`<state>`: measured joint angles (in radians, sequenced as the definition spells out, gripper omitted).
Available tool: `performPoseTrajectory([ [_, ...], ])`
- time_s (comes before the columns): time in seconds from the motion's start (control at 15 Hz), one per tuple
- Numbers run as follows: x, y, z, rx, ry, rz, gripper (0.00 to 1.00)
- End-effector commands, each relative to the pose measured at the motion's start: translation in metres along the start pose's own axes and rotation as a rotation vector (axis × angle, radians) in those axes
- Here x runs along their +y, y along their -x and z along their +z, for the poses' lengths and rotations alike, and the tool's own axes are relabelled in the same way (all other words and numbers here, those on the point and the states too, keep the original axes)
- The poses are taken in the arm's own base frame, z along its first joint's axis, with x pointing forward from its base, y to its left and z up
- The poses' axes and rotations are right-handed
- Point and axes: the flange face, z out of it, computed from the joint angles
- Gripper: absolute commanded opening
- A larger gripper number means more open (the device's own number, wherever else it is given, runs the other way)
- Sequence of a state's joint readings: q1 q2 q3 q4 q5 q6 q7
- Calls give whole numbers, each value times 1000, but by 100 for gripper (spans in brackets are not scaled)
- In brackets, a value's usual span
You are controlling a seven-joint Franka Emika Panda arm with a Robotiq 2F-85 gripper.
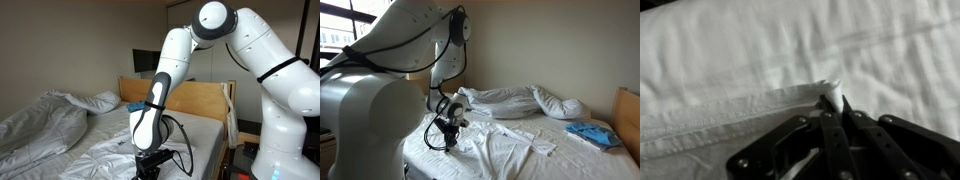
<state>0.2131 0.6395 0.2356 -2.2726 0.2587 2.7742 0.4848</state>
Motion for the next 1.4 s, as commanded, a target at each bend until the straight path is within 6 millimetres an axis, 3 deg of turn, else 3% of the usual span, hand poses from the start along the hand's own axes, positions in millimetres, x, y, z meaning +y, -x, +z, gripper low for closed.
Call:
performPoseTrajectory([
  [0.0, 24, 13, -27, 26, -73, 6, 10],
  [0.47, 59, 9, -62, 48, -114, 61, 9],
  [0.87, 114, -11, -75, 44, -173, 206, 9],
  [1.33, 180, -30, -78, 38, -235, 397, 9],
])
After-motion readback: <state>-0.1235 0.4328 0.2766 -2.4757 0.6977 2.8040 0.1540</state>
